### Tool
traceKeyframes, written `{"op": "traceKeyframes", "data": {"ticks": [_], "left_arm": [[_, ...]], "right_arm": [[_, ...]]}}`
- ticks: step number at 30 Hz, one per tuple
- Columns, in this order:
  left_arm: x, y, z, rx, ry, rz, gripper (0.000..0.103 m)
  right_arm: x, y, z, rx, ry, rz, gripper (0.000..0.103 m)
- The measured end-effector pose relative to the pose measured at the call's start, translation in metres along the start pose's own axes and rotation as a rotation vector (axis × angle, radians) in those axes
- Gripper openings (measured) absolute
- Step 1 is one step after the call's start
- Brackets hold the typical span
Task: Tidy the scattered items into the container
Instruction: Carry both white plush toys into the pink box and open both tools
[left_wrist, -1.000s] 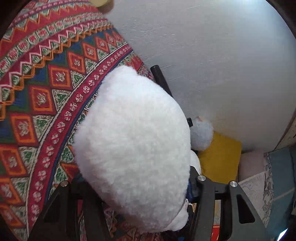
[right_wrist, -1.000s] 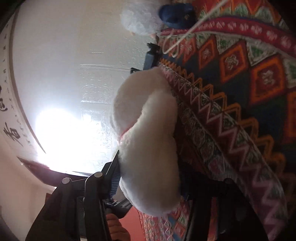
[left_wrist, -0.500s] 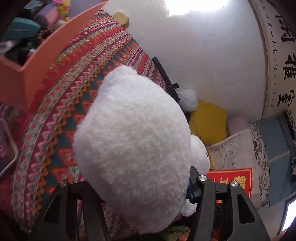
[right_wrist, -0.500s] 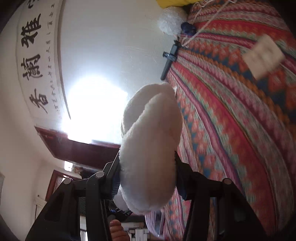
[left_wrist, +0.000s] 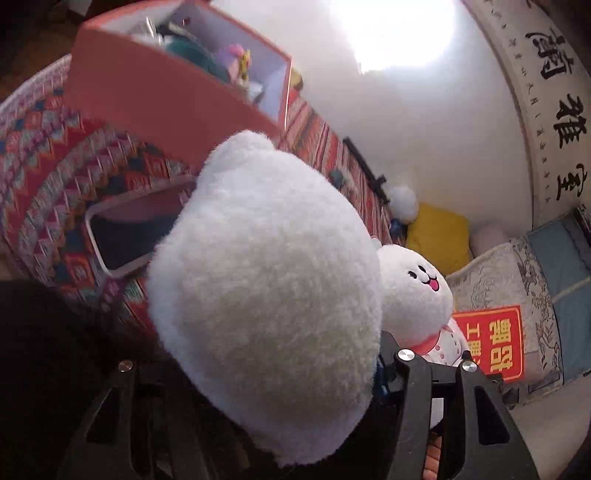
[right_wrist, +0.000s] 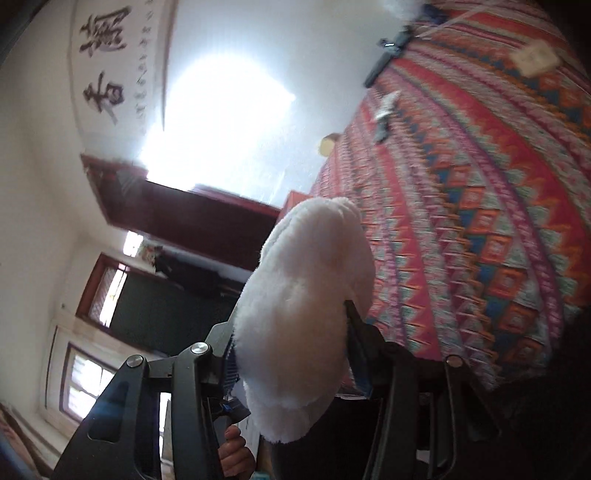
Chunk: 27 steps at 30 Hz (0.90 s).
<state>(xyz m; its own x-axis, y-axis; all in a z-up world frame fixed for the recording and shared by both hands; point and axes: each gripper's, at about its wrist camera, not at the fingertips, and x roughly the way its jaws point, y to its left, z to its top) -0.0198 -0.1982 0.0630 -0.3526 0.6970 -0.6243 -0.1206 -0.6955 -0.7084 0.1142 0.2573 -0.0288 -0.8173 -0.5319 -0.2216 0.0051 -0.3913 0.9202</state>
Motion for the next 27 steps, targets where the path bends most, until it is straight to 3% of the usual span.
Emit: {"op": "traceKeyframes", "data": {"ticks": [4,8,11,13,14,15,16,18,19,21,22,24,25,27], "left_arm": [[-0.035,0.005,0.059,0.014,-0.124,-0.026,0.058],[-0.058,0.002,0.156,0.055,-0.240,-0.021,0.060],[-0.056,0.005,0.224,0.066,-0.275,-0.001,0.064],[-0.030,0.025,0.275,0.030,-0.249,0.016,0.075],[-0.006,0.041,0.298,0.008,-0.188,0.024,0.084],[0.025,0.062,0.319,-0.012,-0.101,0.058,0.087],[0.051,0.084,0.331,-0.051,-0.026,0.118,0.087],[0.089,0.138,0.325,-0.211,0.100,0.293,0.085],[0.090,0.149,0.313,-0.213,0.085,0.282,0.085],[0.074,0.143,0.287,-0.114,0.023,0.232,0.086],[0.062,0.132,0.272,-0.032,-0.018,0.252,0.086],[0.039,0.122,0.240,-0.012,-0.086,0.303,0.089],[0.026,0.114,0.225,0.001,-0.137,0.298,0.090],[0.016,0.098,0.199,0.025,-0.154,0.268,0.092]], "right_arm": [[0.060,0.049,0.023,-0.089,0.035,0.080,0.047],[0.135,0.096,0.056,-0.137,0.037,0.187,0.047],[0.195,0.125,0.068,-0.177,0.044,0.231,0.047],[0.243,0.138,0.068,-0.252,0.043,0.193,0.049],[0.268,0.138,0.066,-0.281,0.053,0.167,0.052],[0.300,0.134,0.062,-0.308,0.087,0.127,0.066],[0.333,0.126,0.056,-0.324,0.150,0.069,0.090],[0.388,0.089,0.030,-0.320,0.322,-0.230,0.092],[0.393,0.076,0.018,-0.319,0.366,-0.283,0.092],[0.362,0.081,-0.006,-0.513,0.291,-0.266,0.093],[0.347,0.083,-0.014,-0.564,0.291,-0.252,0.095],[0.308,0.081,-0.026,-0.589,0.290,-0.239,0.098],[0.295,0.080,-0.029,-0.578,0.289,-0.228,0.098],[0.261,0.073,-0.031,-0.549,0.281,-0.215,0.099]]}}
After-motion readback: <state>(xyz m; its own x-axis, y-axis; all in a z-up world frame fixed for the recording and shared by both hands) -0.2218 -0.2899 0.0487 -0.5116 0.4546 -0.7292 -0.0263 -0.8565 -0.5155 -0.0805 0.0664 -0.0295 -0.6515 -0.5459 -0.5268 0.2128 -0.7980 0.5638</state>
